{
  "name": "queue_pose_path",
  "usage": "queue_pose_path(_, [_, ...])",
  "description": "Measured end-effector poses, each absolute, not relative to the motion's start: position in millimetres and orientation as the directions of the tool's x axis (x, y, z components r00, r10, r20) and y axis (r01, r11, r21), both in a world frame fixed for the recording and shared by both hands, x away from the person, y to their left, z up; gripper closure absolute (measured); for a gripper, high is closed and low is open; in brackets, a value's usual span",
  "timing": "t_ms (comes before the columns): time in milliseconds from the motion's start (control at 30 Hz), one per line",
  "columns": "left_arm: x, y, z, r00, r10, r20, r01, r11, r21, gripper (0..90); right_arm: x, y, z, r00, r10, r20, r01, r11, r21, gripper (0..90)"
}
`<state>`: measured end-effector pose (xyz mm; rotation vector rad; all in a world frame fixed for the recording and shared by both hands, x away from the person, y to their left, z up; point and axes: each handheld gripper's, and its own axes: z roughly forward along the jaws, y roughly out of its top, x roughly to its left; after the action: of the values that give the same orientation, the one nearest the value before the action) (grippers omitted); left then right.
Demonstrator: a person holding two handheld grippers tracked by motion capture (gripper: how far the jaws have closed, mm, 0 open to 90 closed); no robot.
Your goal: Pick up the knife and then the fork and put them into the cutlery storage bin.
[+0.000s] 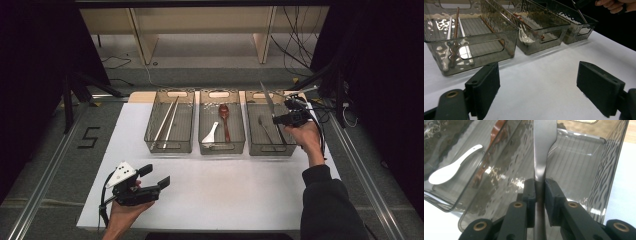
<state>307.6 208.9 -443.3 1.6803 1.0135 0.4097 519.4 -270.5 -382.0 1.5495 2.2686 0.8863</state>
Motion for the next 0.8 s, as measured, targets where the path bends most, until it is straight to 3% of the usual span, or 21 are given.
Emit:
queue_pose_path(467, [307.4, 209.1, -443.3, 0.577, 0.787, -0.218, 0.417, -0.054, 0.907, 18.1, 521.6, -264.7, -402.9, -0.402, 0.910, 0.102, 0.777, 0.281, 0.563, 79.1])
queue_pose_path(800, [307.3, 208.9, -443.4, 0.577, 0.787, -0.218, 0.417, -0.055, 0.907, 18.1, 514.9, -266.9, -390.6, -0.419, 0.899, 0.130, 0.758, 0.267, 0.595, 64.3])
